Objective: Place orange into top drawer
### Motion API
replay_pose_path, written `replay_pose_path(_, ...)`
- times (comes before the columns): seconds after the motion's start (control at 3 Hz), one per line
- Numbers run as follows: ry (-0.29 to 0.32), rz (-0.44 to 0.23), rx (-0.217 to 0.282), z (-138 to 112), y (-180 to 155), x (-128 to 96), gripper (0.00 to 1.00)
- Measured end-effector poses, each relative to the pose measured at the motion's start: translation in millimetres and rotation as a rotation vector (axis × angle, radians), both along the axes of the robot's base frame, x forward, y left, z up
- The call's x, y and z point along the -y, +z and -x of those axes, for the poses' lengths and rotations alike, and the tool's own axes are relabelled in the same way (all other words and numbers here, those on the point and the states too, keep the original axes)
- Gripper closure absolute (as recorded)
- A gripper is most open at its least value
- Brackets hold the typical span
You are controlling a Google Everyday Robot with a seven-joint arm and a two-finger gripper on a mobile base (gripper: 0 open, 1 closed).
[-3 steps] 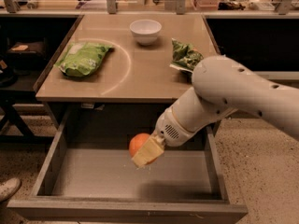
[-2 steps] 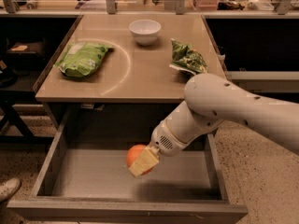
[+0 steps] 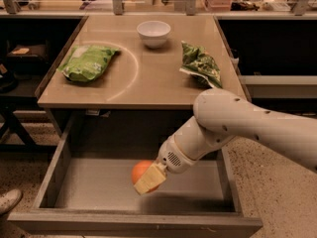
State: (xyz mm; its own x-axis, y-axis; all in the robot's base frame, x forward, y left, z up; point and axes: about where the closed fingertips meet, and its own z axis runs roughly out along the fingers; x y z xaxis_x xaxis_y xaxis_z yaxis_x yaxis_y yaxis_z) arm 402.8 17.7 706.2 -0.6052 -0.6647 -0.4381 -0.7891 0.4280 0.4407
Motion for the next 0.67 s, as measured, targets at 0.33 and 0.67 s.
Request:
replay_pose_path(0.33,-0.031,-0.026,-0.021,13,-36,-9,1.0)
replay_pose_path(0.67,-0.058,-0.044,0.009,7,-62,-17,1.0)
